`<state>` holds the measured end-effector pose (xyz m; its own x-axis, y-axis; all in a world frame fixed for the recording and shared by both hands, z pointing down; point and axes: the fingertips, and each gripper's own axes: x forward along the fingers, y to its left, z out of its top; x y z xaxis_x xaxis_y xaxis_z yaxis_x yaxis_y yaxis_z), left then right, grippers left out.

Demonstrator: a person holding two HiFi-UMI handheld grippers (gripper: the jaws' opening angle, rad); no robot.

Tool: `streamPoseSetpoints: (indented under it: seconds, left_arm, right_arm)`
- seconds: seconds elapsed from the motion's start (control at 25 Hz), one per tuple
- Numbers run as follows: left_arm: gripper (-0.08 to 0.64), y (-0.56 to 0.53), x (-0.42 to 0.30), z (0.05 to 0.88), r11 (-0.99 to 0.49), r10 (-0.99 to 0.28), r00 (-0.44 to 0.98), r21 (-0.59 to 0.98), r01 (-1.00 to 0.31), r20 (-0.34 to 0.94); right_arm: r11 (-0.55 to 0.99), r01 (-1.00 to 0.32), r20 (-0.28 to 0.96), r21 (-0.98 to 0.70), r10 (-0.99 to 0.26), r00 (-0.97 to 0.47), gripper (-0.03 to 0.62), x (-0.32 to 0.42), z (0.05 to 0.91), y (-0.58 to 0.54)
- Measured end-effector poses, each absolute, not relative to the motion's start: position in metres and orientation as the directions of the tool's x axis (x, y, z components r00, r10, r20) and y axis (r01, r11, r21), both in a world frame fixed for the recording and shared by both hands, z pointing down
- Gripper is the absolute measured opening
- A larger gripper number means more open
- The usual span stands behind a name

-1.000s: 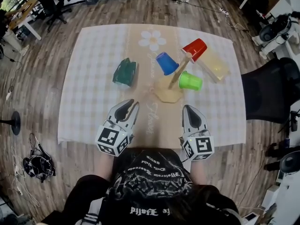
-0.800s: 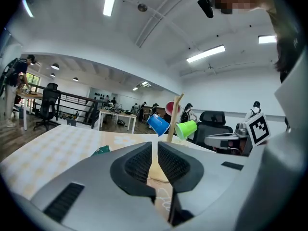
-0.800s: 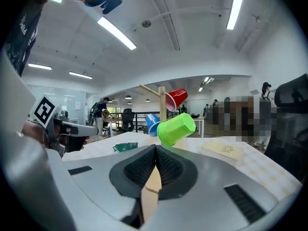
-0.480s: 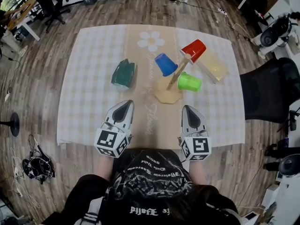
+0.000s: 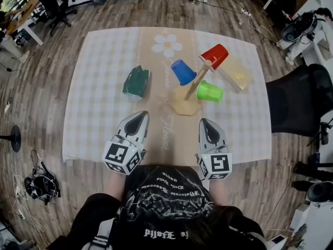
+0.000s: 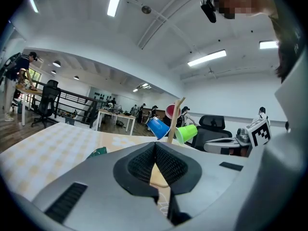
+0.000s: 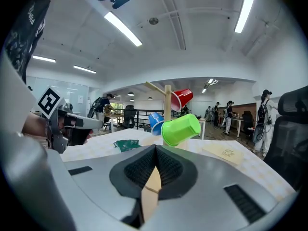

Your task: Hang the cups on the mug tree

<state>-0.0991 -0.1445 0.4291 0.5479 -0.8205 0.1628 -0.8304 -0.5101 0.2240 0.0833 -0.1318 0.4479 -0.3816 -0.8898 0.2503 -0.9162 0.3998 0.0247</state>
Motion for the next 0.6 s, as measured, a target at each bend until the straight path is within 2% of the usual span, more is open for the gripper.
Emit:
streamPoseSetpoints:
  seconds: [0.6]
  left_arm:
    - [0.020, -0.138, -0.098, 0.438, -0.509, -0.818, 0.547, 0.217, -0.833, 0.181]
  right_arm:
    - [0.393, -0.919, 0.266, 0.041, -0.891, -0.369, 0.008, 0.085, 0.456, -0.121]
